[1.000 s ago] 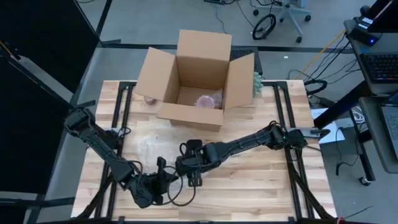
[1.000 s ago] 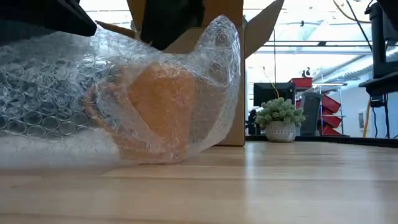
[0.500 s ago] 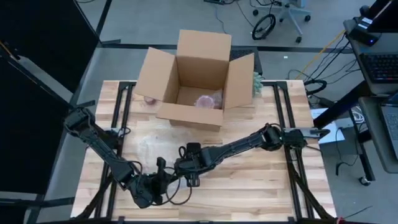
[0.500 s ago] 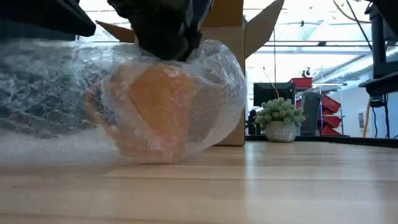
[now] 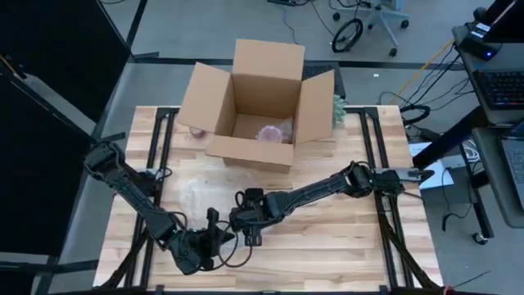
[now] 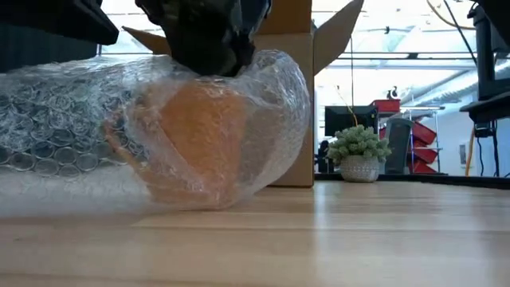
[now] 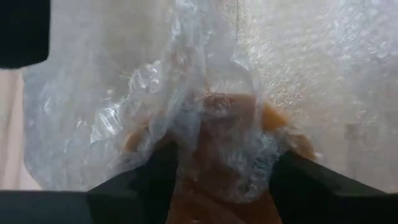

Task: Wrap mug
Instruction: Wrap the orange cup with bubble wrap

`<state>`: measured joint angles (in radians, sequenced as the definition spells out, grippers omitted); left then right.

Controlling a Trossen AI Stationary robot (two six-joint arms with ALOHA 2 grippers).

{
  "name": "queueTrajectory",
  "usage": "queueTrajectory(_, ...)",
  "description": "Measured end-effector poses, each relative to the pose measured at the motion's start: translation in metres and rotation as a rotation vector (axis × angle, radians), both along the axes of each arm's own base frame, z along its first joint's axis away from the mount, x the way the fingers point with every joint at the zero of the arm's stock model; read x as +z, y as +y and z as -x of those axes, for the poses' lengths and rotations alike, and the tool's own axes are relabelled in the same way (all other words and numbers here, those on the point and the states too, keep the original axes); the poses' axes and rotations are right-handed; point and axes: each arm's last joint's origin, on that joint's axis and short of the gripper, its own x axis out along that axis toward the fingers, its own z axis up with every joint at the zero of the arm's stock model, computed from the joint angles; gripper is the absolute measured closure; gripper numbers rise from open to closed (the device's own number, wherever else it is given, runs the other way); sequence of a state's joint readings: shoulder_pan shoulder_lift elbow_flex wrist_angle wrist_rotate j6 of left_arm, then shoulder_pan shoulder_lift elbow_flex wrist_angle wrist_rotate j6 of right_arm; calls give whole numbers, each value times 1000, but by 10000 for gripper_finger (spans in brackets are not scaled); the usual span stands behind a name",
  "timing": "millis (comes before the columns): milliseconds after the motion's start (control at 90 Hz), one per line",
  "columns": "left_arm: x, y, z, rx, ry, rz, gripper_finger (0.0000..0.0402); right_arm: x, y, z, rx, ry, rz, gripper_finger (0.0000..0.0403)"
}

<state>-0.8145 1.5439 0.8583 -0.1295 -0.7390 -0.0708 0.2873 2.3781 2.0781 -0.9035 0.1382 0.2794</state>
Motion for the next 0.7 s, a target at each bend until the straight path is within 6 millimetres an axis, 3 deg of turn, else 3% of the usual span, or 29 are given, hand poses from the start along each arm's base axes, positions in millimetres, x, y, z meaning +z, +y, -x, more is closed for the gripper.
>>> queueTrajectory(144,12,-1,7,1,24,-14,400,-3,0,-1,-20,3,-6,189)
queueTrajectory(389,53,0,26,8,17,63,400,2,0,-1,-7,4,-13,189)
queueTrajectory(700,101,30,54,-10,-53,186,400,24,-3,-6,-12,-2,-51,188)
